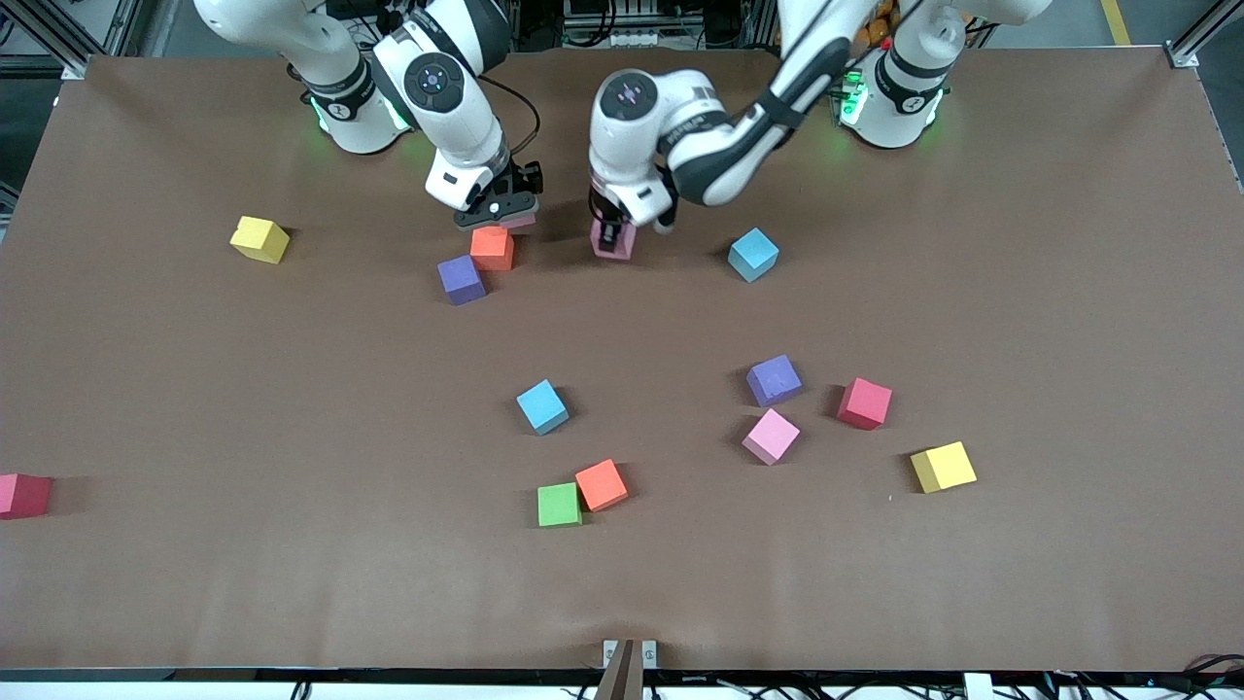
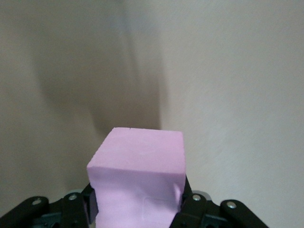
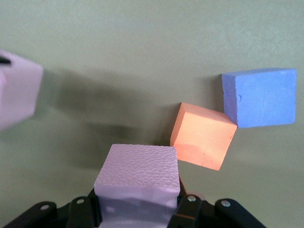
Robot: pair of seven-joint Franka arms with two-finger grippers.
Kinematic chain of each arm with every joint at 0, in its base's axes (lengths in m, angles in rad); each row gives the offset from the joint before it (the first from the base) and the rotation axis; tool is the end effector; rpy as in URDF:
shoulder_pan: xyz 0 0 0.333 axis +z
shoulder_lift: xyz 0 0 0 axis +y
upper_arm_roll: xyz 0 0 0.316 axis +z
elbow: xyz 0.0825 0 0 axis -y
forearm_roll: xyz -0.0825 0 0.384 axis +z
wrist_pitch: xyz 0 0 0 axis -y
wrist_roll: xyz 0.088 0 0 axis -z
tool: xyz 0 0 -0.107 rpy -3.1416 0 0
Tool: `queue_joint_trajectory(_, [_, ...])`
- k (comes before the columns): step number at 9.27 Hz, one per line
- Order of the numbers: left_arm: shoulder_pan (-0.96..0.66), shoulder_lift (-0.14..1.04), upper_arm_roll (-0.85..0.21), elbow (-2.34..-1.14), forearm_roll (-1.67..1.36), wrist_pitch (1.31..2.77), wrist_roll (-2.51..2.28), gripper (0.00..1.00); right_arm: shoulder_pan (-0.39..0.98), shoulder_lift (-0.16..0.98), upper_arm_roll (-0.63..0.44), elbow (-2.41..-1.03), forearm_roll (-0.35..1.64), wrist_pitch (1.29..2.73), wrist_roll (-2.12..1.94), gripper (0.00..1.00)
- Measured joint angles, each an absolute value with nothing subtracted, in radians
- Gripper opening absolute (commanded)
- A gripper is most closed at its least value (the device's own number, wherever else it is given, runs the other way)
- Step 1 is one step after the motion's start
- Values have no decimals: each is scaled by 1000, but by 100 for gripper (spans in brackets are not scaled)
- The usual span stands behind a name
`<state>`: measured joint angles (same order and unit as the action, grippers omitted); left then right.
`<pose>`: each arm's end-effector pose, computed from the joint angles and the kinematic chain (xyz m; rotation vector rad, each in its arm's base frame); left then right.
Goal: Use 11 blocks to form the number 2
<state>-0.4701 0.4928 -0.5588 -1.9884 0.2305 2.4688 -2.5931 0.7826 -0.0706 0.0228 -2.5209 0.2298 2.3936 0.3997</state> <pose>0.3292 -0.5212 0.2545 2.3083 2.0471 -0.1818 0.3107 0.3260 0.2991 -3.0231 -0.3529 0.2001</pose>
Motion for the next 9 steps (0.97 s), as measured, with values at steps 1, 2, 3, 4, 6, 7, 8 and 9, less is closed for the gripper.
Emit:
queue_joint_trajectory(1, [-417, 491, -559, -1992, 231, 2469, -2592, 0, 783, -62, 23, -2522, 230, 2427, 400, 0])
queue_joint_trajectory(2, [-368, 489, -559, -1993, 231, 2469, -2588, 0, 783, -50, 23, -2522, 230, 2460, 400, 0])
queue_joint_trajectory(3, [-342, 486, -559, -1995, 231, 2469, -2586, 0, 782, -40, 23, -2521, 230, 2483, 400, 0])
queue_joint_trajectory(4, [-330, 480, -560, -1997, 231, 2469, -2586, 0, 783, -36, 23, -2521, 230, 2494, 400, 0])
queue_joint_trajectory(6, [-314, 458, -560, -2016, 231, 2469, -2587, 0, 783, -28, 24, -2521, 231, 2534, 424, 0])
queue_joint_trajectory(7, [-300, 443, -560, -2027, 231, 2469, -2587, 0, 787, -11, 30, -2518, 231, 2556, 471, 0])
queue_joint_trajectory(8, [-284, 431, -560, -2034, 231, 2469, -2586, 0, 800, 17, 43, -2511, 231, 2582, 533, 0])
queue_joint_trajectory(9, [-268, 423, -560, -2039, 231, 2469, -2583, 0, 825, 51, 56, -2495, 230, 2608, 619, 0])
